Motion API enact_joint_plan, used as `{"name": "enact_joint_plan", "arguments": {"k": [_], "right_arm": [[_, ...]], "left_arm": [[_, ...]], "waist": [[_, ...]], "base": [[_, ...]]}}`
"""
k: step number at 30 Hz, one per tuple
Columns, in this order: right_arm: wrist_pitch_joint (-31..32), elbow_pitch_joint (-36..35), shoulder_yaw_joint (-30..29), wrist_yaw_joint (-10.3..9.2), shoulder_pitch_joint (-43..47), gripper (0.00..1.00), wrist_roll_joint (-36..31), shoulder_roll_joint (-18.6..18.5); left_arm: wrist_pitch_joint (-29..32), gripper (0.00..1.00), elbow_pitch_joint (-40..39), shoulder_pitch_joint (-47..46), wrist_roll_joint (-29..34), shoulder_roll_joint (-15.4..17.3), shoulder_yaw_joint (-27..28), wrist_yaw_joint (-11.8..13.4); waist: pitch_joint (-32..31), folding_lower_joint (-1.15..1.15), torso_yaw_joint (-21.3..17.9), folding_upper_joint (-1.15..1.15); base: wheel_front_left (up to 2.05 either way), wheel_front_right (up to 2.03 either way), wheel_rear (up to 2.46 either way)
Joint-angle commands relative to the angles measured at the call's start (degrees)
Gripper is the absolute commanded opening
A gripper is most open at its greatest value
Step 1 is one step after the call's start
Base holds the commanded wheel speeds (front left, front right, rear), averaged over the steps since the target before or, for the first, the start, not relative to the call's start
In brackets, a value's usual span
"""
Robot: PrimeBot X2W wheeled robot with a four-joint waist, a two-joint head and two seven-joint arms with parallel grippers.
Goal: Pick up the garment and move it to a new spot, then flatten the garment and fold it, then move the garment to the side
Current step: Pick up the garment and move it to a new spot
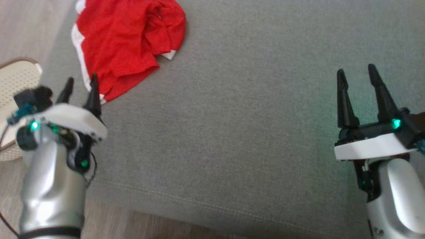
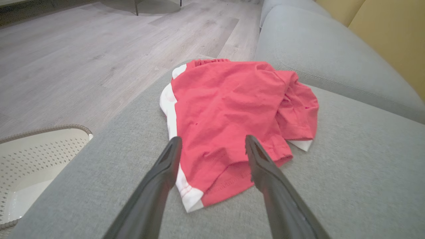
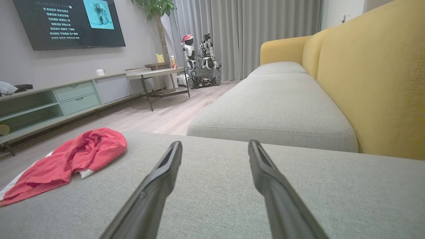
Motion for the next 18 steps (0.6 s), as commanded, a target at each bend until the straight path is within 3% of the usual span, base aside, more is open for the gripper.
{"name": "enact_joint_plan", "arguments": {"k": [1, 10, 15, 16, 17, 18], "right_arm": [[0.47, -2.99, 0.97, -0.05, -1.76, 1.0, -0.46, -0.59], [2.12, -5.98, 0.85, -0.05, -2.56, 1.0, -0.67, -1.06], [2.2, -6.18, 0.62, -0.05, -3.01, 1.0, -0.69, -0.71], [2.14, -6.1, 0.58, -0.05, -3.07, 1.0, -0.67, -0.64], [2.05, -5.98, 0.55, -0.05, -3.13, 1.0, -0.65, -0.54], [1.94, -5.82, 0.52, -0.05, -3.17, 1.0, -0.63, -0.42]], "left_arm": [[1.22, 1.0, 0.65, -3.84, 0.1, 3.1, 2.18, 0.68], [7.47, 1.0, 11.71, -12.82, 1.41, 5.7, 0.13, 0.93], [10.32, 1.0, 18.09, -15.81, 1.04, 6.29, -1.7, -0.23], [10.57, 0.44, 18.76, -16.04, 0.91, 6.12, -2.14, -0.46], [10.53, 0.0, 19.2, -16.22, 0.74, 6.02, -2.57, -0.67], [10.35, 0.0, 19.53, -16.33, 0.58, 5.93, -3.01, -0.85]], "waist": [[2.19, -0.01, -1.63, 0.0], [5.36, -0.01, -3.37, 0.0], [5.97, -0.01, -4.48, 0.0], [5.94, -0.01, -4.61, 0.0], [5.84, -0.01, -4.76, 0.0], [5.71, -0.01, -4.9, 0.0]], "base": [[0.0, 0.0, 0.0], [0.0, 0.0, 0.0], [0.0, 0.0, 0.0], [0.0, 0.0, 0.0], [0.0, 0.0, 0.0], [0.0, 0.0, 0.0]]}}
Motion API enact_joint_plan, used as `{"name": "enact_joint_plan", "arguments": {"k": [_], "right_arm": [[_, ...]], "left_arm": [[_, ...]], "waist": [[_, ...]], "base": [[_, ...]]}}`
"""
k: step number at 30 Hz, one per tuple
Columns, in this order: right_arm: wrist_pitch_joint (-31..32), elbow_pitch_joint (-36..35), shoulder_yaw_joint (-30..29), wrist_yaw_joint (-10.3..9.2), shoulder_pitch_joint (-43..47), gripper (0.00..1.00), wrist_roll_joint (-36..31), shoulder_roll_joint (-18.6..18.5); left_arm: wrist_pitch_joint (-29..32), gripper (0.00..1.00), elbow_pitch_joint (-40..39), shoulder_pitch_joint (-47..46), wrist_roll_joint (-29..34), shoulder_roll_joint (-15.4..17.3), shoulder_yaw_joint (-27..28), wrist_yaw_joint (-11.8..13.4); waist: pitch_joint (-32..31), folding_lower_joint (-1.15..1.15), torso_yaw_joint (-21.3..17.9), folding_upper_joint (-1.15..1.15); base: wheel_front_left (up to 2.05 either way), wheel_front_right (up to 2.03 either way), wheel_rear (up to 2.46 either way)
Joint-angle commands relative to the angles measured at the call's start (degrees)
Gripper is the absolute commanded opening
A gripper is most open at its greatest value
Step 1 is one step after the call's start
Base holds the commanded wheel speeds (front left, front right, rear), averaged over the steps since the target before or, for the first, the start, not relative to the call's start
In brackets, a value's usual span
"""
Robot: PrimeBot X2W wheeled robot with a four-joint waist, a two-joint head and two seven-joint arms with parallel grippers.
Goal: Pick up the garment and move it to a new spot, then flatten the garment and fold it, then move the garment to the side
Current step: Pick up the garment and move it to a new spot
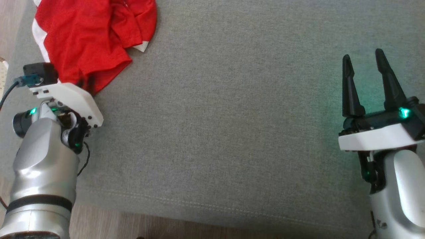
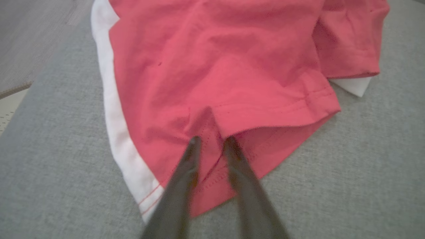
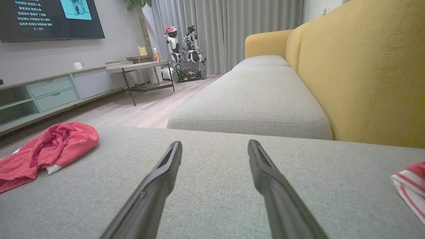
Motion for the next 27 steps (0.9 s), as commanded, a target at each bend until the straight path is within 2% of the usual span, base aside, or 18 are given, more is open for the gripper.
{"name": "enact_joint_plan", "arguments": {"k": [1, 13, 20, 27], "right_arm": [[-0.13, -1.79, 0.98, -0.04, -1.24, 1.0, -0.18, 0.38], [-2.43, 2.07, 1.14, -0.04, -0.94, 1.0, 0.77, 2.42], [-3.68, 4.29, 0.96, -0.04, -0.34, 1.0, 1.73, 3.4], [-4.33, 5.67, 1.66, -0.04, -0.51, 1.0, 2.31, 4.14]], "left_arm": [[-0.48, 0.0, -0.99, -1.59, -0.34, 2.62, 0.99, -0.3], [-6.95, 0.0, -3.19, 0.05, -3.0, 2.92, -4.0, -0.76], [-6.93, 0.0, -10.92, 4.08, -6.07, 2.09, -10.51, -0.77], [-4.68, 0.0, -20.31, 5.95, -8.0, -0.66, -16.47, -0.77]], "waist": [[-0.27, -0.01, -0.14, 0.0], [-6.0, -0.01, -1.84, 0.0], [-10.54, -0.01, -3.25, 0.0], [-12.49, -0.01, -6.07, 0.0]], "base": [[0.0, 0.0, 0.0], [0.0, 0.0, 0.0], [0.0, 0.0, 0.0], [0.0, 0.0, 0.0]]}}
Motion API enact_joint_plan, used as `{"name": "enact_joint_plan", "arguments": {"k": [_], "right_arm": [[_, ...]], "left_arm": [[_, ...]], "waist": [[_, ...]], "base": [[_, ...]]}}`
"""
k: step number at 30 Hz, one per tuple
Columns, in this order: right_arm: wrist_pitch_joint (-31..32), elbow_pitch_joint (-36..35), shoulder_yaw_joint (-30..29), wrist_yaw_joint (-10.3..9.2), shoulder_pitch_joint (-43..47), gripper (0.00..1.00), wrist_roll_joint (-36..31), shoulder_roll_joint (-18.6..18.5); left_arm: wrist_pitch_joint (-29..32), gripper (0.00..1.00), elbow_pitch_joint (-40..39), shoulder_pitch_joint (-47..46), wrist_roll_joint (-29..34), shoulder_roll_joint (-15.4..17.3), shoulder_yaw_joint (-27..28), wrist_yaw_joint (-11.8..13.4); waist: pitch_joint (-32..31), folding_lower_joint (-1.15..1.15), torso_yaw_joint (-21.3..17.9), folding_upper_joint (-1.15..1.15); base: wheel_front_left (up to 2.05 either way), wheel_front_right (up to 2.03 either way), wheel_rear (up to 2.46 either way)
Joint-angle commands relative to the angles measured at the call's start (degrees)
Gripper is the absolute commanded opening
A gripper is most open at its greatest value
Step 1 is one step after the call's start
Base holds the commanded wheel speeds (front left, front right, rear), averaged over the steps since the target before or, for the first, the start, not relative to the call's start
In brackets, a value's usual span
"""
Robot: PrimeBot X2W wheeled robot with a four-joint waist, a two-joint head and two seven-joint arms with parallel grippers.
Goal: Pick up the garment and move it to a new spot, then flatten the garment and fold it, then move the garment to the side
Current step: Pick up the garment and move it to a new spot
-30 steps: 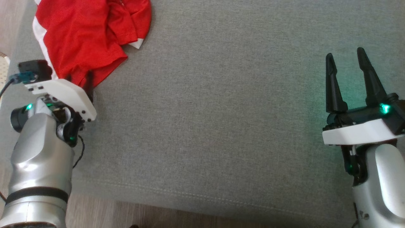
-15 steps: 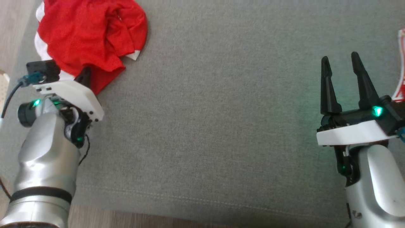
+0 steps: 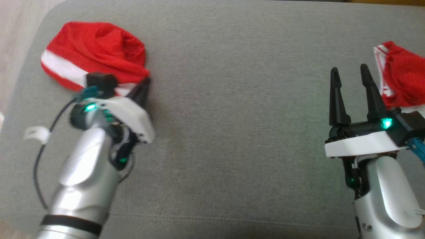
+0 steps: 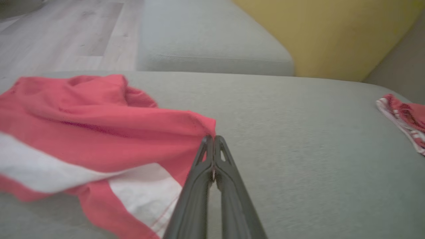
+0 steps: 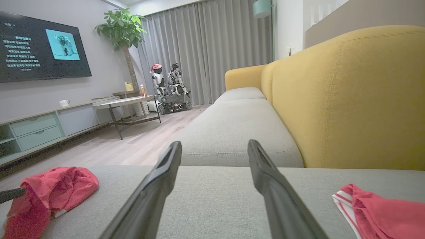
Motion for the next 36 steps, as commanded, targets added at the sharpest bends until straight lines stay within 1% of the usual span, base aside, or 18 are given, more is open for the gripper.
{"name": "enact_joint_plan", "arguments": {"k": [1, 8, 9, 11, 14, 16, 22, 27, 28, 29, 30, 32, 36], "right_arm": [[-0.72, -1.44, 1.41, -0.05, -0.55, 1.0, 0.34, 0.72], [-1.09, -0.61, 1.84, -0.05, -1.2, 1.0, 0.79, 1.09], [-1.09, -0.61, 1.84, -0.05, -1.2, 1.0, 0.79, 1.09], [-1.16, -0.38, 2.01, -0.05, -1.45, 1.0, 0.94, 1.17], [-1.23, 0.03, 2.32, -0.05, -1.91, 1.0, 1.23, 1.26], [-1.26, 0.26, 2.59, -0.05, -2.22, 1.0, 1.49, 1.3], [-1.29, 0.13, 3.63, -0.05, -2.89, 1.0, 3.12, 1.36], [-1.29, 0.02, 4.73, -0.05, -3.3, 1.0, 4.41, 1.37], [-1.29, 0.03, 4.81, -0.05, -3.34, 1.0, 4.56, 1.37], [-1.29, 0.06, 4.91, -0.05, -3.33, 1.0, 4.69, 1.37], [-1.3, 0.14, 5.08, -0.05, -3.32, 1.0, 4.83, 1.37], [-1.3, 0.27, 5.49, -0.05, -3.37, 1.0, 5.01, 1.37], [-1.3, 0.51, 5.29, -0.05, -2.87, 1.0, 4.6, 1.37]], "left_arm": [[0.53, 0.0, -3.98, -2.19, -0.3, 0.21, 0.31, -0.36], [1.95, 0.0, -9.32, -4.37, -0.62, -4.47, -3.87, 0.22], [1.95, 0.0, -9.32, -4.37, -0.62, -4.47, -3.87, 0.22], [2.22, 0.0, -10.02, -5.4, -0.99, -5.31, -5.35, 0.71], [2.45, 0.0, -10.82, -7.11, -1.98, -5.94, -8.28, 1.57], [2.42, 0.0, -11.83, -8.13, -3.84, -6.05, -11.11, 2.3], [2.26, 0.0, -14.59, -11.36, -11.18, -6.1, -22.63, 6.85], [1.71, 0.0, -12.37, -13.53, -15.93, -6.1, -30.03, 9.72], [1.87, 0.12, -11.31, -13.89, -16.76, -6.1, -31.27, 10.25], [1.73, 0.66, -10.14, -14.45, -17.0, -6.1, -32.5, 10.69], [1.07, 1.0, -8.99, -14.97, -17.33, -6.11, -33.17, 11.31], [-0.79, 1.0, -6.85, -15.93, -17.95, -6.11, -33.8, 12.35], [-5.56, 1.0, -3.55, -17.3, -19.74, -6.11, -33.14, 13.37]], "waist": [[-0.54, 0.0, -1.53, 0.0], [-0.48, 0.0, -5.35, 0.0], [-0.48, 0.0, -5.35, 0.0], [-0.35, 0.0, -6.65, 0.0], [-0.15, 0.0, -8.71, 0.0], [0.03, 0.0, -10.17, 0.0], [0.93, 0.0, -13.9, 0.0], [1.93, 0.0, -15.9, 0.0], [2.04, 0.0, -16.03, 0.0], [2.14, 0.0, -16.13, 0.0], [2.25, 0.0, -16.19, 0.0], [2.47, 0.0, -16.04, 0.0], [2.16, 0.0, -13.98, 0.0]], "base": [[0.0, 0.0, 0.0], [0.0, 0.0, 0.0], [0.0, 0.0, 0.0], [0.0, 0.0, 0.0], [0.0, 0.0, 0.0], [0.0, 0.0, 0.0], [0.0, 0.0, 0.0], [0.0, 0.0, 0.0], [0.0, 0.0, 0.0], [0.0, 0.0, 0.0], [0.0, 0.0, 0.0], [0.0, 0.0, 0.0], [0.0, 0.0, 0.0]]}}
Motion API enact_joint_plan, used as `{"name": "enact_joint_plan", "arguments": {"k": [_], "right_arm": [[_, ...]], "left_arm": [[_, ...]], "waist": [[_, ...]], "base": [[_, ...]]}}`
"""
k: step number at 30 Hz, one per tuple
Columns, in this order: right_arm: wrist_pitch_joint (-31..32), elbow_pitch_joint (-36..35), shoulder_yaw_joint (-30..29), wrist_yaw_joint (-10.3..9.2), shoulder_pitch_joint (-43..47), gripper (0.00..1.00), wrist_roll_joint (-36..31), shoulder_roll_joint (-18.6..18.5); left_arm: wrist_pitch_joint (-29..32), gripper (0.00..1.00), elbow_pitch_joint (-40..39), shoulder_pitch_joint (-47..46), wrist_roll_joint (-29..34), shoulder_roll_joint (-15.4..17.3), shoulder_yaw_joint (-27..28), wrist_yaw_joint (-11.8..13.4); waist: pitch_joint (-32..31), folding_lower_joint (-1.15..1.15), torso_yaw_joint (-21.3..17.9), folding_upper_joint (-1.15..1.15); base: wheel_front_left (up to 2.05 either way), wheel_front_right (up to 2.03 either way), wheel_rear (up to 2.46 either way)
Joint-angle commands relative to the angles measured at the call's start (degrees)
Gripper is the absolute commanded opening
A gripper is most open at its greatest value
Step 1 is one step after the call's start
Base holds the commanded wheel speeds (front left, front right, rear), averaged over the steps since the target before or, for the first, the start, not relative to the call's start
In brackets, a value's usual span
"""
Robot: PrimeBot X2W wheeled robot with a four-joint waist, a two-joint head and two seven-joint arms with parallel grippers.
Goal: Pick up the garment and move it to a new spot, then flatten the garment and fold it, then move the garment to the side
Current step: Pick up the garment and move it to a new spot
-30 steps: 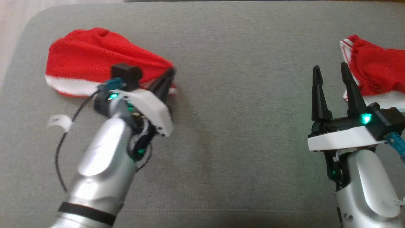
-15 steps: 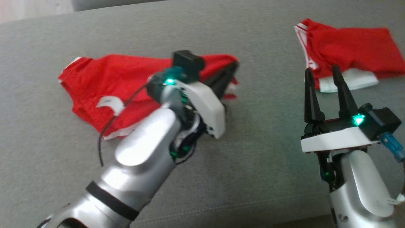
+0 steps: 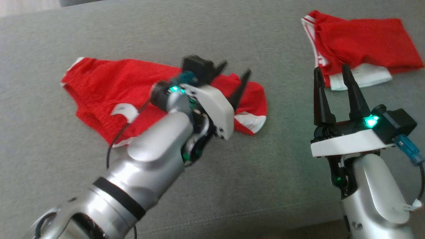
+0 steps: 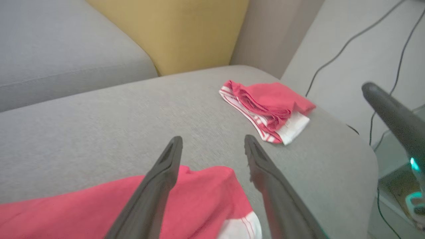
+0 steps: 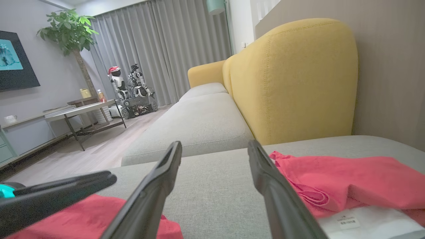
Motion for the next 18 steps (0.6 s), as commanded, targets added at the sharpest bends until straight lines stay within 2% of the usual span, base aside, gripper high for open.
{"name": "enact_joint_plan", "arguments": {"k": [1, 4, 9, 14, 18], "right_arm": [[-0.62, -1.42, 1.11, -0.05, -1.16, 1.0, -0.19, 0.4], [-0.62, -1.02, 0.86, -0.05, -0.37, 1.0, -0.84, 0.4], [-0.62, -0.26, -0.65, -0.05, 2.15, 1.0, -1.92, 0.4], [-0.62, 0.74, -1.71, -0.05, 5.61, 1.0, -2.02, 0.4], [-0.62, 1.87, -1.97, -0.05, 8.21, 1.0, -1.62, 0.4]], "left_arm": [[-2.9, 1.0, -0.03, -3.9, -0.77, 0.47, 2.93, 0.54], [-7.06, 1.0, 1.98, -3.81, -1.76, 1.03, 5.46, 0.2], [-10.12, 1.0, 1.05, 0.27, -1.49, 6.48, 9.58, -1.17], [-10.43, 1.0, -6.94, 10.22, 0.98, 12.11, 16.68, -1.21], [-10.45, 1.0, -13.78, 20.88, 3.58, 14.04, 22.56, -1.85]], "waist": [[-0.58, 0.0, 1.81, 0.0], [-1.84, 0.0, 4.16, 0.0], [-4.49, 0.0, 8.75, 0.0], [-7.34, 0.0, 12.4, 0.0], [-9.54, 0.0, 14.32, 0.0]], "base": [[0.0, 0.0, 0.0], [0.0, 0.0, 0.0], [0.0, 0.0, 0.0], [0.0, 0.0, 0.0], [0.0, 0.0, 0.0]]}}
